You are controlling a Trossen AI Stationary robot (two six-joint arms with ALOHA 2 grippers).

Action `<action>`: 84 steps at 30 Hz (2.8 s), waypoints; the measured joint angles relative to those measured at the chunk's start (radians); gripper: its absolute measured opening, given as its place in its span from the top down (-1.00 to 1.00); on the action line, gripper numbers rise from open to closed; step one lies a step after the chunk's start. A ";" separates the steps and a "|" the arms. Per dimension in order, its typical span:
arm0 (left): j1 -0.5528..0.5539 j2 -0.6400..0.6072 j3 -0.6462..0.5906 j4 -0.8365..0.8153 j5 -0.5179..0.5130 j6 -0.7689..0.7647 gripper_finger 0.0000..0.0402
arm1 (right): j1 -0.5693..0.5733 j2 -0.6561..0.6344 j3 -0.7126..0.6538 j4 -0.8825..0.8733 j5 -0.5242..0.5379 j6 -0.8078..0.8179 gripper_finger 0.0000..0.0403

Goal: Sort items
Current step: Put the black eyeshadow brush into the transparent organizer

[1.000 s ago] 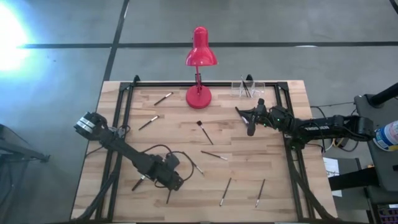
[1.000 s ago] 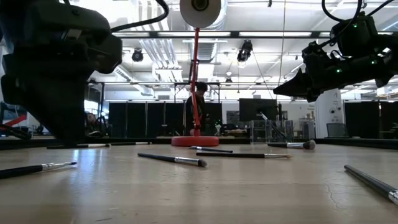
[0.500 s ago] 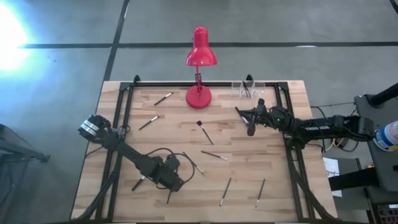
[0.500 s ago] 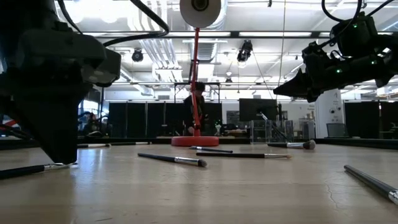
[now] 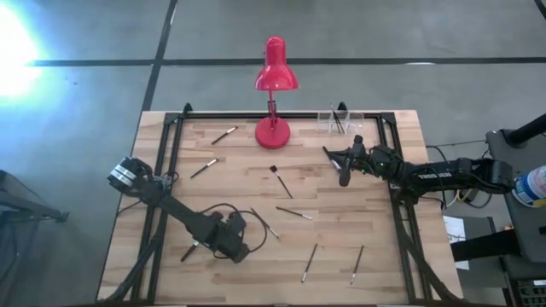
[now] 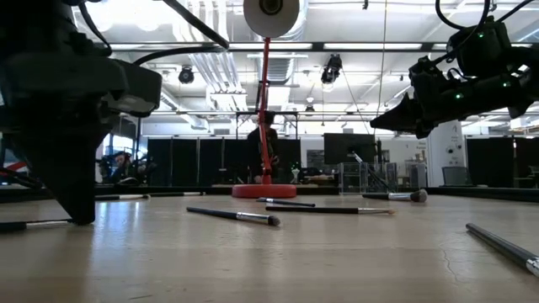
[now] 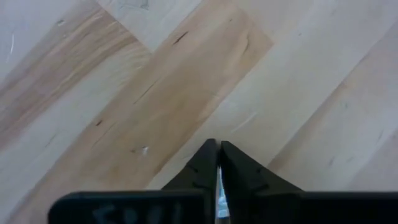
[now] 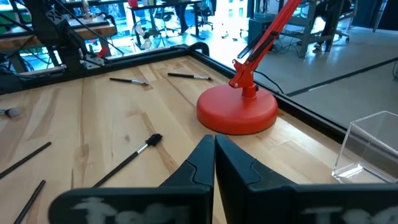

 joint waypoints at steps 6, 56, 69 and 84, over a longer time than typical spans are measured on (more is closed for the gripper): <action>0.000 0.004 0.033 -0.020 0.000 0.169 0.99 | 0.000 0.000 0.000 0.000 0.000 0.000 0.96; 0.355 -0.229 -0.467 1.705 -0.105 1.136 1.00 | 0.381 0.109 0.093 0.113 0.017 -0.016 0.78; 0.394 -0.224 -0.428 1.716 -0.065 1.187 1.00 | 0.463 0.501 0.350 0.283 0.051 -0.013 0.23; 0.394 -0.224 -0.428 1.713 -0.064 1.193 1.00 | 0.463 0.713 0.576 0.283 -0.009 -0.078 0.26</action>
